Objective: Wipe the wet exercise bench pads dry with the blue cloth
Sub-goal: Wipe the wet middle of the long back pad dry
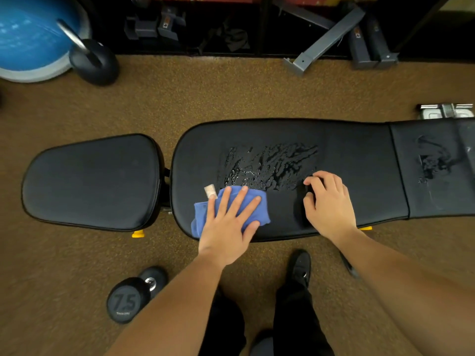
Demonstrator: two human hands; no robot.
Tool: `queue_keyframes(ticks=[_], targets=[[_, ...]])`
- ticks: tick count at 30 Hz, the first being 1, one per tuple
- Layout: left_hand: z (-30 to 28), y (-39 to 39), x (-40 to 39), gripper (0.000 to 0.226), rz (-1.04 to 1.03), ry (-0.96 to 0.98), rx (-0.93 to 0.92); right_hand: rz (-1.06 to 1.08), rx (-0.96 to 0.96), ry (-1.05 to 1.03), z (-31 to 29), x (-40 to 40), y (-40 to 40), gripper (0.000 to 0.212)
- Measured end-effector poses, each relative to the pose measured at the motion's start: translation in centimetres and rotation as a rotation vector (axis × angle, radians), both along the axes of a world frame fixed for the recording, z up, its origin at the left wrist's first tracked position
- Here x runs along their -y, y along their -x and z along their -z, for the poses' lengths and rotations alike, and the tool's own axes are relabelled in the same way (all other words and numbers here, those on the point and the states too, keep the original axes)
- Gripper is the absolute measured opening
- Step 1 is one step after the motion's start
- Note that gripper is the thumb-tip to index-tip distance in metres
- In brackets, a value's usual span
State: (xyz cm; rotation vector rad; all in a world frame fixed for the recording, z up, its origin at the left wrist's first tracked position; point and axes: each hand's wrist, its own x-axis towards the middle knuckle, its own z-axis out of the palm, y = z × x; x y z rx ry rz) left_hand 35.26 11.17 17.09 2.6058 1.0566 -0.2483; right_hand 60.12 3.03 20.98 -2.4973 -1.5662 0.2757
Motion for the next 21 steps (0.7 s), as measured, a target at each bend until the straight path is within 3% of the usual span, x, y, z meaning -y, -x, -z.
queue_keyframes(ticks=[5,11,16,21], targets=[[0.5,2.1,-1.8,0.059,-0.150,0.001,-0.042,-0.100,-0.069,-0.010,-1.4,-5.2,-1.1,0.034],[0.8,0.9,-3.9,0.057,-0.297,0.005,-0.007,-0.183,-0.066,0.379,-2.6,-13.7,-3.8,0.053],[1.3,0.0,-8.0,0.059,-0.312,-0.003,-0.002,-0.242,-0.072,0.598,-2.3,-17.1,-4.7,0.055],[1.6,-1.0,-12.5,0.061,-0.201,-0.028,-0.021,-0.286,-0.068,0.614,-2.2,-17.4,-4.7,0.054]])
